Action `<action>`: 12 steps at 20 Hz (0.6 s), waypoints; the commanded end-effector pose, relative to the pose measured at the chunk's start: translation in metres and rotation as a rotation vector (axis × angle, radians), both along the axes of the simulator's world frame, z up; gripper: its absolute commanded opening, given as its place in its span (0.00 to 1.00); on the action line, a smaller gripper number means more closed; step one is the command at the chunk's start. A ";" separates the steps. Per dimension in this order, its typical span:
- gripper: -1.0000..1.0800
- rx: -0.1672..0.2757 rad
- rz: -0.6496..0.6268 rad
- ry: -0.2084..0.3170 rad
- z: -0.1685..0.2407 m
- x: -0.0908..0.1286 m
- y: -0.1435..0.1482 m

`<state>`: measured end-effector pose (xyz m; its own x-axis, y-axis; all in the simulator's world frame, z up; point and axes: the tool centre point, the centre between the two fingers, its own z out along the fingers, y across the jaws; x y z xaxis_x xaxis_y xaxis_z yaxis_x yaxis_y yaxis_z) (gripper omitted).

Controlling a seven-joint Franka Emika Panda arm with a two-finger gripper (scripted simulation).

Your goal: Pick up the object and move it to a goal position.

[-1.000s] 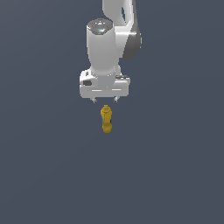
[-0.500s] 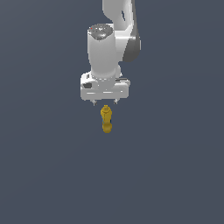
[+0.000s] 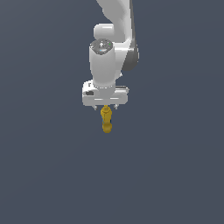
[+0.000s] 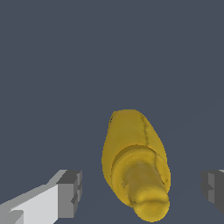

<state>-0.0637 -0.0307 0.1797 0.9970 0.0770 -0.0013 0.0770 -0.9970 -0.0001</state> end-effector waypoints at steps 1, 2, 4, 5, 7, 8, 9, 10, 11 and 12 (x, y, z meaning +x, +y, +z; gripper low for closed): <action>0.96 0.000 0.000 -0.001 -0.007 0.001 0.000; 0.96 0.000 0.000 -0.001 -0.008 0.001 0.000; 0.96 0.000 0.000 -0.001 -0.009 0.001 0.000; 0.00 0.000 0.000 -0.001 -0.009 0.001 0.000; 0.00 0.000 0.000 -0.001 -0.009 0.001 0.000; 0.00 0.000 0.000 -0.001 -0.009 0.001 0.000; 0.00 0.000 0.000 -0.001 -0.009 0.001 0.000; 0.00 0.000 0.000 -0.001 -0.009 0.001 0.000; 0.00 0.000 0.000 -0.001 -0.009 0.001 0.000; 0.00 0.000 0.000 -0.001 -0.009 0.001 0.000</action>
<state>-0.0623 -0.0306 0.1711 0.9970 0.0776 0.0012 0.0776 -0.9970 0.0001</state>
